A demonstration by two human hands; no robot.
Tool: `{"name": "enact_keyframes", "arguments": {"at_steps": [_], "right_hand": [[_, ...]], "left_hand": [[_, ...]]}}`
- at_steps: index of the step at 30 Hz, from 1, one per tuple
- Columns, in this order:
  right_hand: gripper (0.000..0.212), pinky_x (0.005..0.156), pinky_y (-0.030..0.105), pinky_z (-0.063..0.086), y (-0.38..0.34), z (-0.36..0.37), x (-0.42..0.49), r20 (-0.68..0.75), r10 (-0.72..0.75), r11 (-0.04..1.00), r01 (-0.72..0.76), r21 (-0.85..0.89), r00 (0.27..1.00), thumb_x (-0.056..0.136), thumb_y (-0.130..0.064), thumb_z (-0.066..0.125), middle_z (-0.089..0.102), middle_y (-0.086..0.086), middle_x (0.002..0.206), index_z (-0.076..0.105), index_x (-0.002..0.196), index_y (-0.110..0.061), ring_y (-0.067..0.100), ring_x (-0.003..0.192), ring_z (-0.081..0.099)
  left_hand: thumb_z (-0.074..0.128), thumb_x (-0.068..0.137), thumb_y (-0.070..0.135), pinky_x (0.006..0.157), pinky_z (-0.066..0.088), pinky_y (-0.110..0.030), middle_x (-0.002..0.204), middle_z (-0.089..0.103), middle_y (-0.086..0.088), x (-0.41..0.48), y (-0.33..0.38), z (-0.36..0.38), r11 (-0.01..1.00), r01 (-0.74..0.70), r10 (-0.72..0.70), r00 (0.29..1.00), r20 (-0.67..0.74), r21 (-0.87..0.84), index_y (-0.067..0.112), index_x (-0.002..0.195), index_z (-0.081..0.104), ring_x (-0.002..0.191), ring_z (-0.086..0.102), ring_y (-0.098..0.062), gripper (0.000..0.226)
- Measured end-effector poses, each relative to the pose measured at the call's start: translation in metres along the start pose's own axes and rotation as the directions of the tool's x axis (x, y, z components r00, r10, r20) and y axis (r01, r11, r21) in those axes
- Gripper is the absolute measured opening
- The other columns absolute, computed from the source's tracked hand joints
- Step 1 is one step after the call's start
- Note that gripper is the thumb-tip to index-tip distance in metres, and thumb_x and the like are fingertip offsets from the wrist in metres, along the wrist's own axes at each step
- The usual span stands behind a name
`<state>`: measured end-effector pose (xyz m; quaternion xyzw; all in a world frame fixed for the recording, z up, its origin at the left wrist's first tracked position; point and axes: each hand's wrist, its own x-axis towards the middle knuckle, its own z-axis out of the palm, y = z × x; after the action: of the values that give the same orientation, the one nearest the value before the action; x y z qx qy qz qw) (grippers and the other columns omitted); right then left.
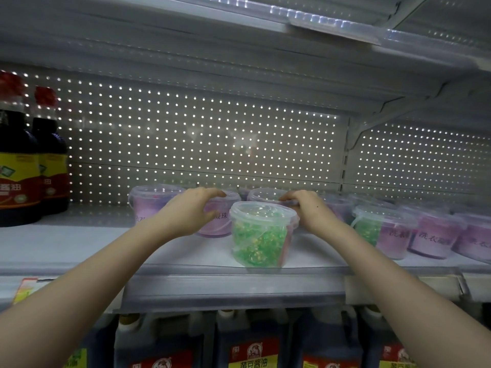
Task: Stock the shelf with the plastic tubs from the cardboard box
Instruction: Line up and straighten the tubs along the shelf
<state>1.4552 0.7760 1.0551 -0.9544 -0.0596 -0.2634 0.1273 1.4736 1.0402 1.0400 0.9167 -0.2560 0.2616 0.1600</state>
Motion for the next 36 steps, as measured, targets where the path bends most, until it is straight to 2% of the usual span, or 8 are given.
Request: {"name": "enact_keyframes", "arguments": {"at_steps": [7,14,17,21,24,27,32,36], "right_hand": [[0.030,0.089,0.034,0.046,0.001,0.003,-0.007,-0.103,-0.044,0.998,0.048,0.038,0.994,0.088,-0.015,0.057,0.065,0.000,0.120,0.067,0.115,-0.024,0.022,0.111,0.058],[0.030,0.060,0.010,0.036,-0.003,0.004,0.001,-0.037,-0.023,0.974,0.030,0.224,0.999,0.086,0.001,0.059,0.045,-0.020,0.071,0.067,0.114,-0.005,-0.004,0.061,0.039],[0.037,0.069,0.011,0.041,0.002,0.001,-0.007,0.024,0.008,0.967,-0.013,0.253,1.000,0.088,-0.001,0.057,0.065,-0.006,0.104,0.060,0.124,-0.008,0.006,0.085,0.058],[0.045,0.086,0.012,0.040,0.012,-0.002,-0.023,0.040,0.066,0.939,-0.075,0.335,0.997,0.088,0.010,0.048,0.056,0.006,0.133,0.051,0.132,-0.001,0.012,0.115,0.056],[0.037,0.072,-0.005,0.035,0.010,0.000,-0.030,0.076,0.031,0.957,-0.052,0.286,0.997,0.090,0.004,0.049,0.065,-0.004,0.112,0.062,0.122,-0.010,0.005,0.103,0.059],[0.035,0.056,0.002,0.034,0.011,0.003,-0.030,0.080,0.039,0.982,-0.053,0.181,0.996,0.090,0.001,0.045,0.061,-0.008,0.085,0.072,0.099,-0.020,0.007,0.085,0.053],[0.048,0.087,0.023,0.037,0.014,0.002,-0.039,0.146,0.040,0.995,-0.052,0.081,0.988,0.089,-0.001,0.043,0.058,-0.009,0.131,0.061,0.124,-0.029,0.015,0.122,0.050],[0.041,0.106,0.030,0.038,0.028,-0.007,-0.049,-0.021,0.131,0.981,-0.127,0.148,0.991,0.086,-0.004,0.052,0.058,-0.002,0.131,0.063,0.122,-0.020,0.017,0.124,0.051]], "left_hand": [[0.059,0.089,0.026,0.096,0.045,-0.041,0.133,0.055,0.001,-0.001,0.002,-0.002,1.000,-0.018,0.017,1.000,-0.007,-0.011,0.024,0.133,0.048,0.117,0.054,-0.021,0.046],[0.058,0.089,0.024,0.097,0.043,-0.042,0.134,0.053,-0.002,-0.004,0.005,-0.005,1.000,-0.013,0.013,1.000,0.027,-0.014,0.024,0.137,0.045,0.114,0.055,-0.023,0.049],[0.058,0.089,0.022,0.099,0.041,-0.041,0.135,0.052,-0.004,-0.005,0.005,-0.006,1.000,-0.020,0.020,0.999,0.044,-0.017,0.023,0.138,0.044,0.116,0.054,-0.023,0.051],[0.058,0.089,0.023,0.102,0.039,-0.040,0.138,0.050,-0.006,-0.005,0.007,-0.006,1.000,-0.009,0.010,0.999,0.050,-0.021,0.021,0.139,0.043,0.125,0.047,-0.024,0.052],[0.057,0.090,0.024,0.100,0.039,-0.038,0.133,0.051,-0.009,-0.006,0.008,-0.005,1.000,-0.003,0.004,0.997,0.071,-0.012,0.022,0.141,0.039,0.123,0.046,-0.026,0.054],[0.057,0.090,0.026,0.099,0.039,-0.037,0.130,0.051,-0.010,-0.006,0.007,-0.006,1.000,-0.009,0.009,0.996,0.088,0.001,0.024,0.142,0.037,0.120,0.048,-0.026,0.055],[0.055,0.091,0.025,0.100,0.039,-0.038,0.134,0.049,-0.007,-0.009,0.009,-0.006,1.000,-0.019,0.018,0.997,0.072,0.010,0.024,0.142,0.038,0.122,0.047,-0.025,0.055],[0.056,0.090,0.021,0.101,0.039,-0.039,0.136,0.051,-0.006,-0.009,0.017,-0.007,0.996,-0.076,0.076,0.997,0.007,-0.044,0.022,0.138,0.045,0.123,0.048,-0.026,0.049]]}}
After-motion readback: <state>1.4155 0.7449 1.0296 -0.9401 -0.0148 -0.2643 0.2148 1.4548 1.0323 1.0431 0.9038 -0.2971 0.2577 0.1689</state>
